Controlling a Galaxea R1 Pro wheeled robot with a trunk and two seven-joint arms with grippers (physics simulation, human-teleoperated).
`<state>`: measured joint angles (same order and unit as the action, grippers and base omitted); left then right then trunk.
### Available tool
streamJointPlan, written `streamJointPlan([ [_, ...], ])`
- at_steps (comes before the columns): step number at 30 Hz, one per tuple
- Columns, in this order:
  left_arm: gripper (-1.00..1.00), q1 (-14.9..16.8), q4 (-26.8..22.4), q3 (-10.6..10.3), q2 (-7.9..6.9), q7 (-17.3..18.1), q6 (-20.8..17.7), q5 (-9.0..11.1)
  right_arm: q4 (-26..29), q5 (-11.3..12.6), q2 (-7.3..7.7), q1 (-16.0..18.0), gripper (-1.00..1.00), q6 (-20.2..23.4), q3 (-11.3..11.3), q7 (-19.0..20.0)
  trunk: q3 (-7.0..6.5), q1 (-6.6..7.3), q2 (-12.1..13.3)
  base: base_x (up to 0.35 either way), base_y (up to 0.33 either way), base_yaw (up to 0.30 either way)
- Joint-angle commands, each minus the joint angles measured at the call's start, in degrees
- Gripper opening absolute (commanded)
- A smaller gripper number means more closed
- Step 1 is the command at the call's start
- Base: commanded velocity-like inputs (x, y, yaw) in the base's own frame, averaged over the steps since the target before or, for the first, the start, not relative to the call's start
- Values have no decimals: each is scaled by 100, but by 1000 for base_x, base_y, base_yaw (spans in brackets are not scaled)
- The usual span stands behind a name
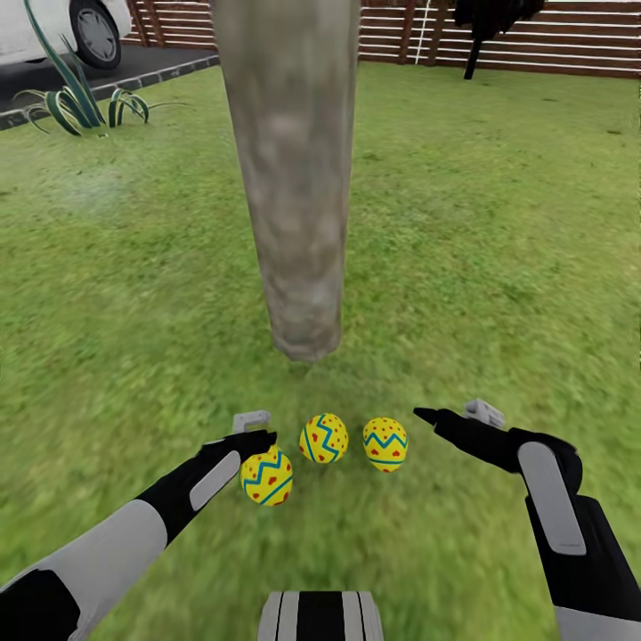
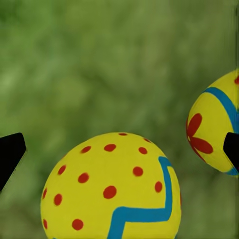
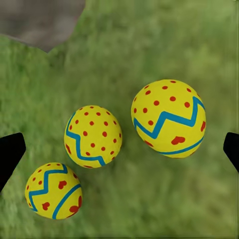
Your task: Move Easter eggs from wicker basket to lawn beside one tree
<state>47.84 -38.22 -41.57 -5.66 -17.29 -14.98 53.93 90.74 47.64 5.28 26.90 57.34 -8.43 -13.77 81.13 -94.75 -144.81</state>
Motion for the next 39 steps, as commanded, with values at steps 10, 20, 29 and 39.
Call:
streamJointPlan([
  [10, 100, 6, -205, -36, -43, -89, -95, 55, 4, 61, 4, 7, 100, 216, -60, -56, -218, 26, 12, 0, 0, 0],
  [20, 100, -1, -276, -36, -111, -99, -168, 57, -1, 69, -8, 8, 100, 233, -47, -52, -440, 52, 25, 0, 0, 0],
  [29, 100, -1, -223, -36, -223, -111, -263, 78, -3, 70, -9, 8, 100, 232, -59, -55, -639, 75, 37, 0, 0, 0],
  [39, 100, -28, -245, -46, -323, -644, -281, 64, -10, -4, 14, 1, 100, 226, -50, -94, -860, 101, 51, 0, 0, 0],
])
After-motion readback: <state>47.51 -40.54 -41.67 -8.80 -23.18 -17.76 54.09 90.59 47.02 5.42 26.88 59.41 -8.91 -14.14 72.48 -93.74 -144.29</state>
